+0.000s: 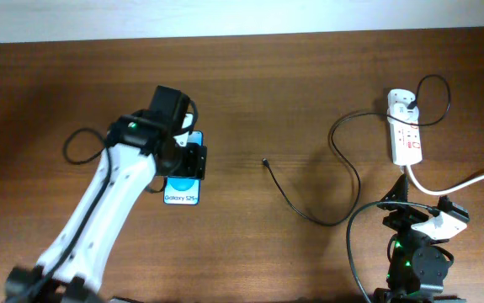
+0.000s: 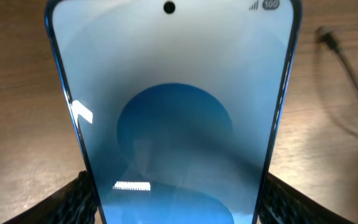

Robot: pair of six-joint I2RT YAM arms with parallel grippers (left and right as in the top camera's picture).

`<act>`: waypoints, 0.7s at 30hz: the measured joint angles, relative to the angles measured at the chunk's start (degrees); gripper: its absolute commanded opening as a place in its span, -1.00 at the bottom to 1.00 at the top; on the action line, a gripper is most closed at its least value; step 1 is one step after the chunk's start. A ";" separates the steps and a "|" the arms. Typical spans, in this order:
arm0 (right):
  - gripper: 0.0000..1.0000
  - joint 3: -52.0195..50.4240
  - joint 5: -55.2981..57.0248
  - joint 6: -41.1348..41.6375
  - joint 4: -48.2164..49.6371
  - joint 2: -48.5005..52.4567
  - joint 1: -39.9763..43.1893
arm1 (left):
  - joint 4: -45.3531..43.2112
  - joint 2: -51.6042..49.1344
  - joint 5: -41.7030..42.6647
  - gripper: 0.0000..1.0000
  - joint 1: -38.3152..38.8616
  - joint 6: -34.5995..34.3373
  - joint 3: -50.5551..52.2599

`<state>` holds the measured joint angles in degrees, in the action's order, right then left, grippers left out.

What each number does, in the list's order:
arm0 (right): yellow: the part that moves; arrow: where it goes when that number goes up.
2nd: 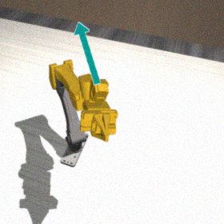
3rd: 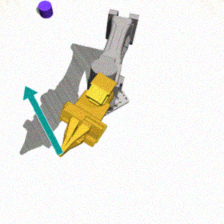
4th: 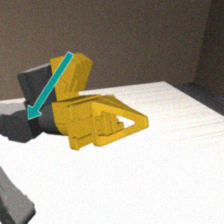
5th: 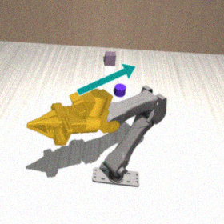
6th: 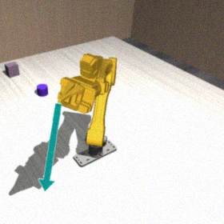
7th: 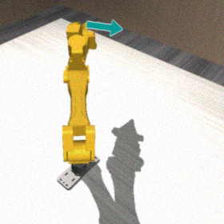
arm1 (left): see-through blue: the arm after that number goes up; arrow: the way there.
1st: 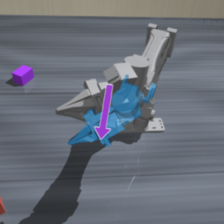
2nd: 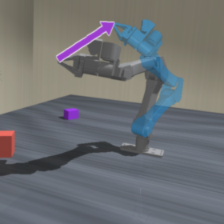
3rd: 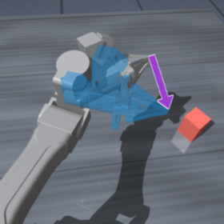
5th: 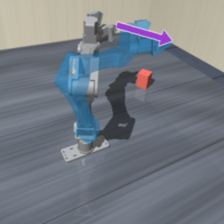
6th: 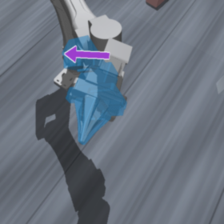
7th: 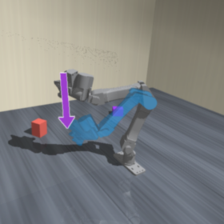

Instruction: Plug charger to phone and switch on socket

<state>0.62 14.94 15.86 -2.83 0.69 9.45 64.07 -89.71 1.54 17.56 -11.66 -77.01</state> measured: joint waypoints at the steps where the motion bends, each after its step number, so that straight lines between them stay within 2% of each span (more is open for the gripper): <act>1: 0.97 0.00 -0.02 -0.02 0.00 0.00 0.00 | 0.48 2.43 0.00 -0.12 0.00 -1.03 -0.02; 7: 0.97 0.00 -0.02 -0.02 0.00 0.00 0.00 | 6.64 7.80 0.50 -0.15 0.00 -14.01 -0.15; 12: 0.97 0.00 -0.26 -0.02 0.00 0.00 0.00 | 7.63 7.80 5.66 -0.17 0.00 -17.86 -0.15; 14: 0.97 0.00 -3.80 0.00 -0.48 0.00 0.00 | 7.54 7.80 6.10 -0.19 0.00 -18.58 -0.15; 16: 0.97 0.00 -13.70 0.87 -0.66 0.00 0.00 | 7.45 7.80 6.23 -0.20 0.00 -19.56 -0.15; 17: 0.97 0.00 -23.15 3.13 -0.35 0.00 0.00 | 7.30 7.80 6.32 -0.19 0.00 -20.48 -0.15; 20: 0.97 0.02 -51.54 14.36 -0.20 0.00 0.00 | 7.34 7.80 7.28 -0.20 0.00 -22.91 -0.15; 21: 0.97 0.11 -57.83 17.57 -0.98 0.00 0.00 | 7.32 7.80 7.32 -0.21 0.00 -23.71 -0.15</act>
<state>0.73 -42.89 33.43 -3.81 0.69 9.45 71.40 -81.91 8.86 17.56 -35.38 -77.17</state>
